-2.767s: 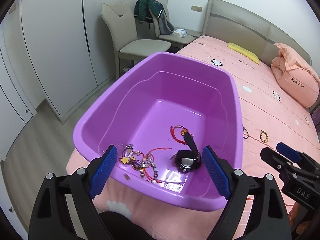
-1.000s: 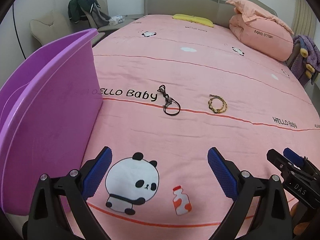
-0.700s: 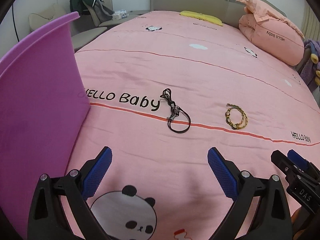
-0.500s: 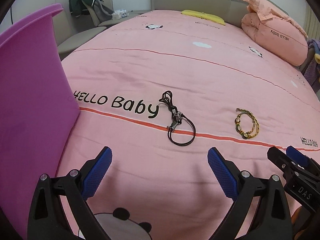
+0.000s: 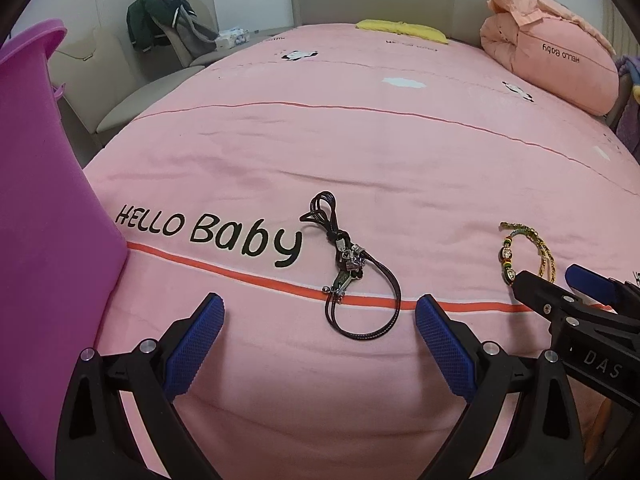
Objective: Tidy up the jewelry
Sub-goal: 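Grasp the black cord keychain with the left tool while the right tool grasps the green-yellow beaded bracelet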
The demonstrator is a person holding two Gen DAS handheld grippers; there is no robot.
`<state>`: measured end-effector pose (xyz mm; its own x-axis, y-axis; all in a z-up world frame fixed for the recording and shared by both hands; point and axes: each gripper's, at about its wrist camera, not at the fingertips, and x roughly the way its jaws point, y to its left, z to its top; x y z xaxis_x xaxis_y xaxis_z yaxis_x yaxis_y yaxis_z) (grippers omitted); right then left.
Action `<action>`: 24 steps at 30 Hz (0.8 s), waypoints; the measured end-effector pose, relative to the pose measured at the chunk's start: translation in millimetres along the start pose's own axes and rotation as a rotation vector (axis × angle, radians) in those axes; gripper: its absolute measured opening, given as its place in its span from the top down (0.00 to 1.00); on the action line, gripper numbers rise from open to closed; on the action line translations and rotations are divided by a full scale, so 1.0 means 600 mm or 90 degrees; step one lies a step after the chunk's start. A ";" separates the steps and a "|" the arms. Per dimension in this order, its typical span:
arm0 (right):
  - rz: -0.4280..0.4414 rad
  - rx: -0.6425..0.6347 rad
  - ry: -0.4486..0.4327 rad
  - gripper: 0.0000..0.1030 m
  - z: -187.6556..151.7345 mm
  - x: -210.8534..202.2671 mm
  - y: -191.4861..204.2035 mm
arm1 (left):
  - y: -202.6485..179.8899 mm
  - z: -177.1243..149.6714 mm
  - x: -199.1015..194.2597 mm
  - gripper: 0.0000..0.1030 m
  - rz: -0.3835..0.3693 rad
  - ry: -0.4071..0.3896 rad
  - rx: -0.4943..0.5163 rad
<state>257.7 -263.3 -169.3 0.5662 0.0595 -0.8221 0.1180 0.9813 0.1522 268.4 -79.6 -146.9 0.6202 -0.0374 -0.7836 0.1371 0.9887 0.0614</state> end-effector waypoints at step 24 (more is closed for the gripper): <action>-0.049 -0.095 0.011 0.88 0.026 0.031 0.040 | -0.032 0.027 0.035 0.92 -0.027 0.030 0.008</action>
<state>283.4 -241.6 -172.3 0.5465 -0.0155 -0.8373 0.0378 0.9993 0.0062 291.6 -102.0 -154.6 0.5765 -0.0719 -0.8140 0.1726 0.9844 0.0353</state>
